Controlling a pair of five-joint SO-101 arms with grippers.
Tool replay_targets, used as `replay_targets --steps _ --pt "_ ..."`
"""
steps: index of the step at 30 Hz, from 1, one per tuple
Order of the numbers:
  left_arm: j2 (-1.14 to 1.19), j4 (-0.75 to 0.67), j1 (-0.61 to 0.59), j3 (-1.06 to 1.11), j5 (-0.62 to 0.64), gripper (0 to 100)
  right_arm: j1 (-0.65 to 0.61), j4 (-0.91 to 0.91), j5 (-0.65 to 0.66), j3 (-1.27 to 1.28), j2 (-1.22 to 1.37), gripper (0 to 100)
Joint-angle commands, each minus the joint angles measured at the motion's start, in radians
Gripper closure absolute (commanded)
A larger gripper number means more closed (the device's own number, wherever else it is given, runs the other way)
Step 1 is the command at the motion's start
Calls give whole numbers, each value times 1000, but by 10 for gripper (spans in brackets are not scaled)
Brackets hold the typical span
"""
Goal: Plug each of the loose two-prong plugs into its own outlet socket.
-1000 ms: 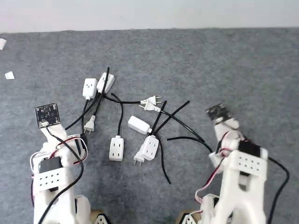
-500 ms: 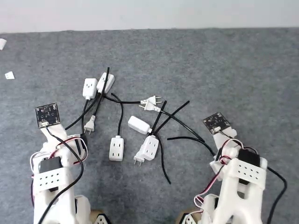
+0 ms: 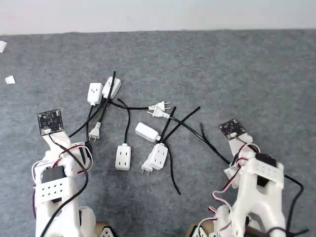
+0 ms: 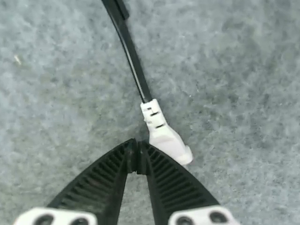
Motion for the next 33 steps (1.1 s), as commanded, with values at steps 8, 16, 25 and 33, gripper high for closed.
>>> replay_targets --steps 8,16,25,33 --pt "-15 -25 5 -13 0 782 -42 90 6 -144 1 990" --pt "-15 -25 5 -13 0 782 -122 137 72 -166 -76 952" --pt "-17 -25 5 -13 0 782 -81 67 176 -193 25 930" --pt "-17 -25 5 -13 0 782 -77 58 183 -299 197 929"
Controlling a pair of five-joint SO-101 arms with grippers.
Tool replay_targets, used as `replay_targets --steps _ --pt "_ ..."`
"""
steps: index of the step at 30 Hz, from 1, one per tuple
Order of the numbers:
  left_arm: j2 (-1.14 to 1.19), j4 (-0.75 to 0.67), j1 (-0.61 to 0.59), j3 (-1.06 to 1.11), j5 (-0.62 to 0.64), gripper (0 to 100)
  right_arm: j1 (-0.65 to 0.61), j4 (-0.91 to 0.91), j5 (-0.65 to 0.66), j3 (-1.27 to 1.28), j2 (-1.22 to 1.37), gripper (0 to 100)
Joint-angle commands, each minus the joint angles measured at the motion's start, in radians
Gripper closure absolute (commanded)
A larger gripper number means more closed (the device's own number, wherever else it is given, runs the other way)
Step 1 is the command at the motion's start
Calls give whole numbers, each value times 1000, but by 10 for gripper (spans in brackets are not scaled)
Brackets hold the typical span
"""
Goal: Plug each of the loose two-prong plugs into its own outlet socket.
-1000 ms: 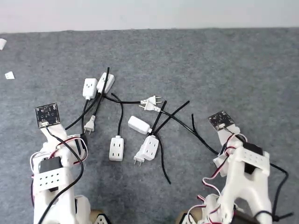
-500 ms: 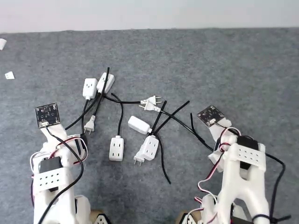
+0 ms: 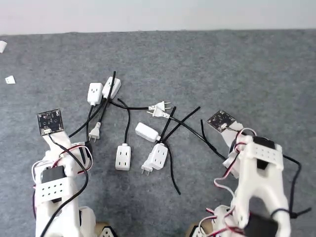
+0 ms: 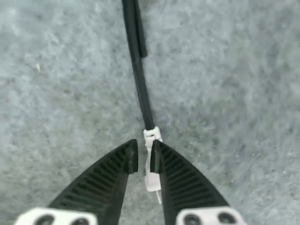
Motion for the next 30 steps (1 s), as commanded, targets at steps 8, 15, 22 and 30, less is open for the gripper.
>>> replay_targets --steps 8,15,22,30 --pt "-17 -25 5 -13 0 782 10 -13 57 -95 67 929" --pt "-17 -25 5 -13 0 782 13 -5 112 -89 68 892" --pt "-17 -25 5 -13 0 782 12 -8 112 -89 68 883" --pt "-17 -25 5 -13 0 782 7 -15 146 -69 111 884"
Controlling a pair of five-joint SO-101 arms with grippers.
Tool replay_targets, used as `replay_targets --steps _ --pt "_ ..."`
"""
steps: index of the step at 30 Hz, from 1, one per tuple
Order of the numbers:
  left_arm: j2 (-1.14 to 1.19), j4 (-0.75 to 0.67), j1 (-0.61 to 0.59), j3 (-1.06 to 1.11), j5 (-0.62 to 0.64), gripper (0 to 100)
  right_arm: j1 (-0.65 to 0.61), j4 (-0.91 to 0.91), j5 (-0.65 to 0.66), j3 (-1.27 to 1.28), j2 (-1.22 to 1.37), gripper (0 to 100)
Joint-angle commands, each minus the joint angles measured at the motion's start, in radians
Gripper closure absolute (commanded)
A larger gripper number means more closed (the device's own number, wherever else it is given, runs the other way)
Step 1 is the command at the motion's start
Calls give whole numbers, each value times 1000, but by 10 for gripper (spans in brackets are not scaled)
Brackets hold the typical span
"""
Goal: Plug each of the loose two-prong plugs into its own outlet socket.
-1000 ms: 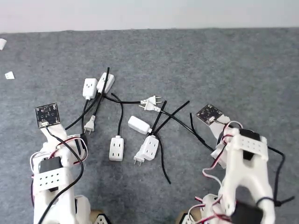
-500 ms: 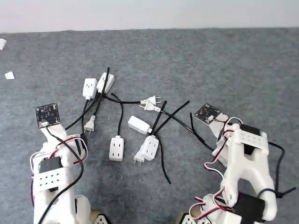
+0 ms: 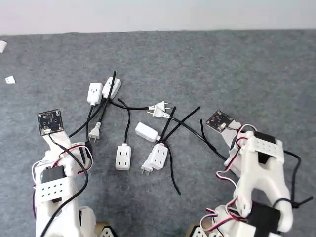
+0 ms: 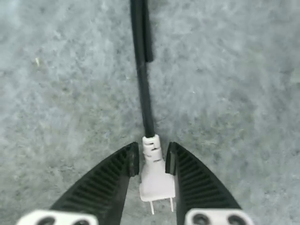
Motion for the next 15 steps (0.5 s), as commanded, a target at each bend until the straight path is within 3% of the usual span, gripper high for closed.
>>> replay_targets --steps 1,5,10,15 --pt "-17 -25 5 -13 0 782 1 -21 41 -29 31 884" --pt "-17 -25 5 -13 0 782 5 -77 43 -31 65 894" --pt "-17 -26 5 -13 0 782 2 -84 43 -34 67 985" --pt "-17 -26 5 -13 0 782 1 -84 46 -51 68 983"
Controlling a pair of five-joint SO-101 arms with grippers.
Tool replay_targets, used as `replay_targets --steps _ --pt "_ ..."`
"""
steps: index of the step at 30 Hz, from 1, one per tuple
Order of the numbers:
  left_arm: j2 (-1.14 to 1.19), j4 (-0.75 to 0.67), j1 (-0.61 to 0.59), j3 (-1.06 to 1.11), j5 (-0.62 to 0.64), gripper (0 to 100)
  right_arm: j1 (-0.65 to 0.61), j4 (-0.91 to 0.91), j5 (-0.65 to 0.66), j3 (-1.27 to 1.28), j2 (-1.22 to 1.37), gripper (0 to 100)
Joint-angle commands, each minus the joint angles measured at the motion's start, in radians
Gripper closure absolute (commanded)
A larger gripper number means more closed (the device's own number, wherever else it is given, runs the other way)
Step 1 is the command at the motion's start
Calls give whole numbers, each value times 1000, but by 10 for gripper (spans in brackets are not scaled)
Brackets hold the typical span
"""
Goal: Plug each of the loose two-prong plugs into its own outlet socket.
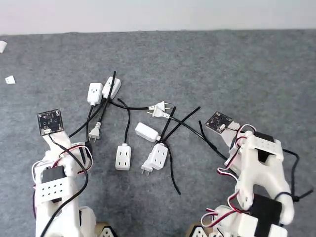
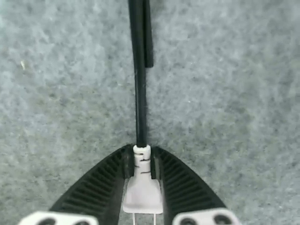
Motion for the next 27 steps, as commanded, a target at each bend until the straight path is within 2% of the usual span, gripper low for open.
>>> replay_targets --steps 1,4,8,27 --pt "-17 -26 5 -13 0 782 -2 -13 14 -41 2 983" --pt "-17 -26 5 -13 0 782 -12 -4 14 -54 4 970" --pt "-17 -26 5 -13 0 782 -19 -4 14 -57 4 903" --pt "-18 -26 5 -13 0 782 -53 -2 5 -60 -13 915"
